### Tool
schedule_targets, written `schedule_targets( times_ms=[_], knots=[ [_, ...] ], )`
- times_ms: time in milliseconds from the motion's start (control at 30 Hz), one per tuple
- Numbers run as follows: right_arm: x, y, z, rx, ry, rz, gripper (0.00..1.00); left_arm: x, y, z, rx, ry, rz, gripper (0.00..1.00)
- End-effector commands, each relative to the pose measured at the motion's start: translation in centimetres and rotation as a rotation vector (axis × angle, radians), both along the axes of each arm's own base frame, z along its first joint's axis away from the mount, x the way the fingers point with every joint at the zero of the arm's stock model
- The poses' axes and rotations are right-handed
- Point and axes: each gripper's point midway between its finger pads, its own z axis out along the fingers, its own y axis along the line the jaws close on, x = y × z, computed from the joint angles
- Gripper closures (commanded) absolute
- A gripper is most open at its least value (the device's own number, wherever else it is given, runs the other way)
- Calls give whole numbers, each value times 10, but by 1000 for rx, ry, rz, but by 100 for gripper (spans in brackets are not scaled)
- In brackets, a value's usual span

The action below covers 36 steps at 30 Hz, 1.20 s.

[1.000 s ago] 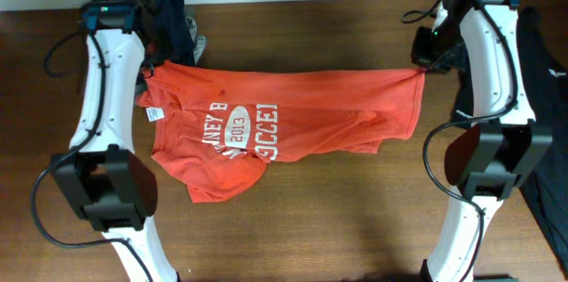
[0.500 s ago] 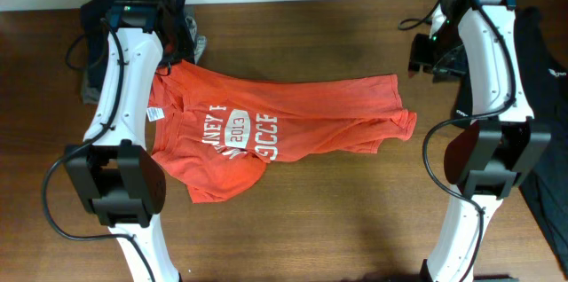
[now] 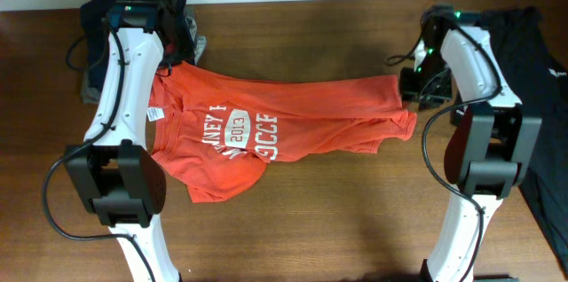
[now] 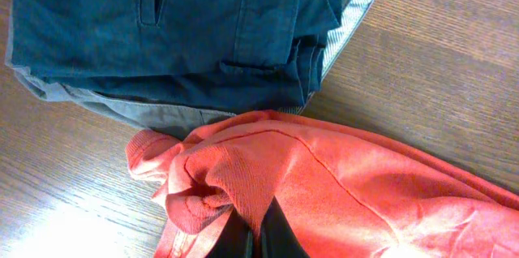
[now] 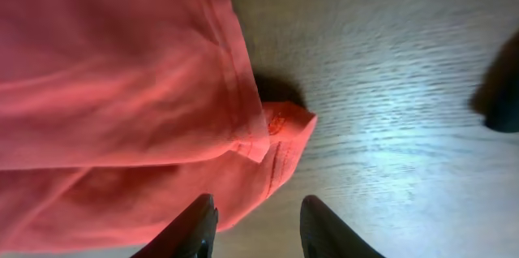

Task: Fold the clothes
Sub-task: 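Lower the shirt onto the table with both grippers holding the hem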

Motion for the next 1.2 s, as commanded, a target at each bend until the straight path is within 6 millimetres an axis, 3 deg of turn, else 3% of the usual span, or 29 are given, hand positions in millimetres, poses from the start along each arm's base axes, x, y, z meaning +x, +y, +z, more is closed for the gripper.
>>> schedule_targets(
  times_ms=[0, 533, 1167],
  knots=[
    [-7, 0, -13, 15, 21, 4, 61, 0, -2, -2, -3, 7, 7, 100],
    [12, 5, -31, 44, -62, 1, 62, -2, -1, -3, -2, 15, 6, 100],
    [10, 13, -41, 92, -58, -3, 66, -2, -1, -3, -2, 15, 7, 100]
  ],
)
